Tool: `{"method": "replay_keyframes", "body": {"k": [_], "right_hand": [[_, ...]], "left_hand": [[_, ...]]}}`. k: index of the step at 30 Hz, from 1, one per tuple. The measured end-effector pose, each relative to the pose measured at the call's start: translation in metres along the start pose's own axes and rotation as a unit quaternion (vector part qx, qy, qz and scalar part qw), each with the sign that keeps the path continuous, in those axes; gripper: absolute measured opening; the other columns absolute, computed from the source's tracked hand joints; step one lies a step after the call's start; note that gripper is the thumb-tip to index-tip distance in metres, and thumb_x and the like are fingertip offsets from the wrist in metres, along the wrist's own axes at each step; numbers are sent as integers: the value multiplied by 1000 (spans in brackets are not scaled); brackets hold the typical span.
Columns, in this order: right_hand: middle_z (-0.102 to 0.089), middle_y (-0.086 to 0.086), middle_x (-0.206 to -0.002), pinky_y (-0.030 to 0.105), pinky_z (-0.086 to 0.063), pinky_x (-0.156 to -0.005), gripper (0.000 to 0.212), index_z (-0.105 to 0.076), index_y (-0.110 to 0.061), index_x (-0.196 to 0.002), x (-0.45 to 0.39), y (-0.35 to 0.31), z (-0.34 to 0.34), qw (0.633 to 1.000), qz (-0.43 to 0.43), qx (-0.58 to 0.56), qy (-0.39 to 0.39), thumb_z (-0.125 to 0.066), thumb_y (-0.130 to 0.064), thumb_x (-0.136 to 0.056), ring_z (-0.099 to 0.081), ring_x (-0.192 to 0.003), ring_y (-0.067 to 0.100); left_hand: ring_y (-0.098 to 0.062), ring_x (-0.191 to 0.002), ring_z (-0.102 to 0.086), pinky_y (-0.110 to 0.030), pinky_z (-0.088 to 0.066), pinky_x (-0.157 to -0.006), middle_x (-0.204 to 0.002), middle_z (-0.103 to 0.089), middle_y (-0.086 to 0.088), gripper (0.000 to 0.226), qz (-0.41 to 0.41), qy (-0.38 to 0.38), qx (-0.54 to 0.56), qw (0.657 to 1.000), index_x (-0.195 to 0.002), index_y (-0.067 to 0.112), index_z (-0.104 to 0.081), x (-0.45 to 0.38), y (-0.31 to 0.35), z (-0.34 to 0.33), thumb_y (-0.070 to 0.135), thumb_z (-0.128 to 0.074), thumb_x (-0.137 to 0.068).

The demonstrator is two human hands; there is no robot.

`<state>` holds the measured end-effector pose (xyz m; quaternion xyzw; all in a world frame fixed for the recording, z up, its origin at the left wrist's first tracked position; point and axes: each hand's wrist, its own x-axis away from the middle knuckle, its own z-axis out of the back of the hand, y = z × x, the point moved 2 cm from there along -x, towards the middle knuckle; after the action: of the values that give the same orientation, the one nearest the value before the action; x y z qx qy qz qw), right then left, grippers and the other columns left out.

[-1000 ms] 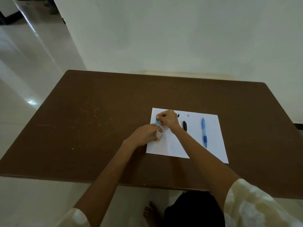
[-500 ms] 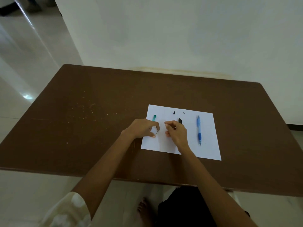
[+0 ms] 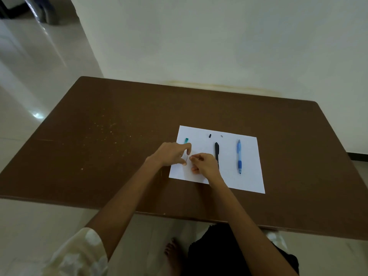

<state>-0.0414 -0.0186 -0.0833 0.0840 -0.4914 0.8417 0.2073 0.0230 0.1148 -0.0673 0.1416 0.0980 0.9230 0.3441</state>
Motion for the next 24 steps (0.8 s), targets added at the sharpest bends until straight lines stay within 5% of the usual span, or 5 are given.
{"method": "replay_keyframes", "body": {"k": [12,17,21,24], "right_hand": [[-68,6,-93,30,-53,-79,29,-71,-10,-98,-2,-8,-6,995,8,96,-14,-56,-34,-89,-60,-75,17],[-64,9,-86,21,-51,-68,23,-69,-7,-90,4,-16,4,999,-14,-32,-35,-57,-27,-89,-57,-68,13],[-65,2,-91,13,-49,-62,26,-68,-9,-98,14,-20,22,990,-43,-118,-69,-57,-31,-90,-61,-77,13],[-67,4,-93,16,-53,-67,29,-68,-8,-101,21,-15,37,979,-61,-181,-78,-60,-32,-88,-63,-80,15]], "left_hand": [[-8,-59,-45,-16,-32,-51,-77,-53,7,29,24,39,53,998,-101,27,-47,12,-1,-5,39,-65,-82],[-8,-81,-58,-15,-42,-69,-91,-63,11,31,69,89,225,968,-104,36,-57,16,-1,-2,35,-71,-77],[-10,-50,-61,-13,-46,-50,-93,-65,13,24,94,119,357,922,-101,31,-68,19,15,-1,26,-72,-78],[-10,-45,-61,-13,-45,-40,-90,-66,10,16,99,160,419,888,-90,31,-68,19,31,-5,23,-72,-78]]}}
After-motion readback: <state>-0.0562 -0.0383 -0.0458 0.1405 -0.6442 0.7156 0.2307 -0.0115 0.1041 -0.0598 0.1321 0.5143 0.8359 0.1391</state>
